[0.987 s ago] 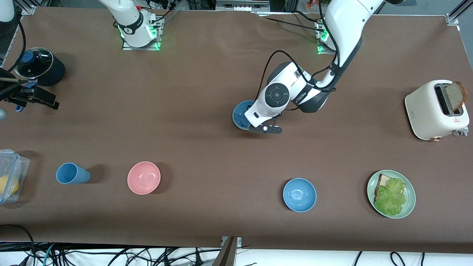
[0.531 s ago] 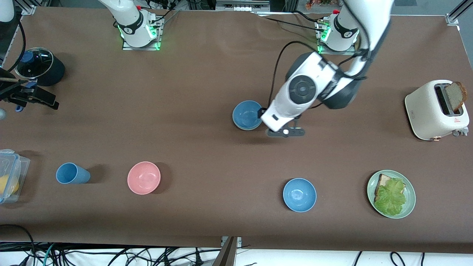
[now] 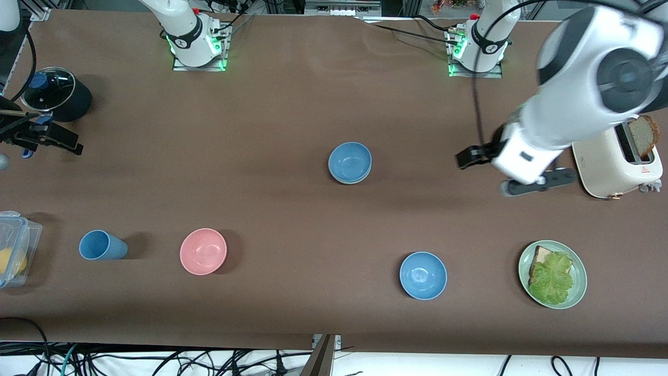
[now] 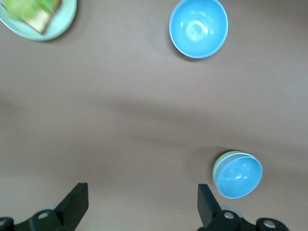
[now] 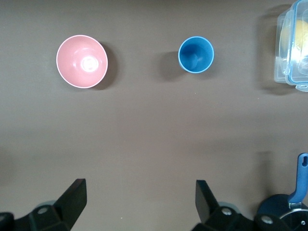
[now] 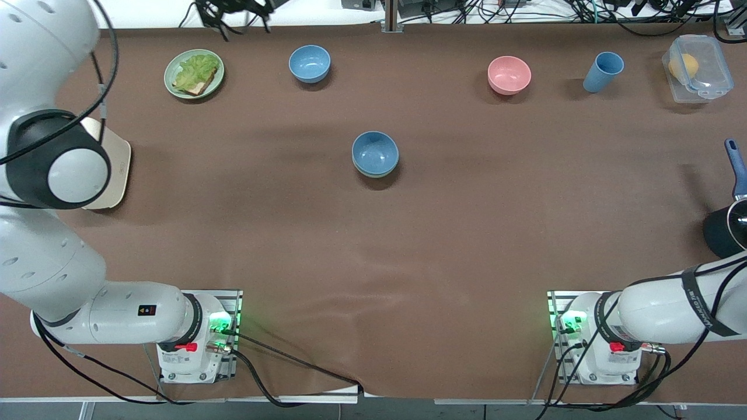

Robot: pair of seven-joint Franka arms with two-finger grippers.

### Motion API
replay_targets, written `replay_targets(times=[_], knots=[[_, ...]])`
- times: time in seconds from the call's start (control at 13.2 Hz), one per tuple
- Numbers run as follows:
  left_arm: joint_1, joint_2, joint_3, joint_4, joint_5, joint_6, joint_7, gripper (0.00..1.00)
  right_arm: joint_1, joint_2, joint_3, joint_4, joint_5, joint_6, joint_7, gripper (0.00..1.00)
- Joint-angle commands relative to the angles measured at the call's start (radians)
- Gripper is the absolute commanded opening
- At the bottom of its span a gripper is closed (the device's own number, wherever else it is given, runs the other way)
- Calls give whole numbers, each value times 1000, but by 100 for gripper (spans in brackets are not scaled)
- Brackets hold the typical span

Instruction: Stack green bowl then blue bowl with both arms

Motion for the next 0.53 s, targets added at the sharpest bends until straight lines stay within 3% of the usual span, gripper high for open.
replay_targets(times=[0.0, 0.3, 0.46], knots=[[36, -165, 89, -153, -23, -2, 250, 100, -12, -13, 11, -10, -9, 1, -10, 100], [-21, -351, 238, -408, -33, 94, 303, 100, -12, -13, 11, -10, -9, 1, -10, 100], [-29, -353, 253, -419, -40, 96, 394, 100, -12, -13, 11, -10, -9, 1, -12, 100]])
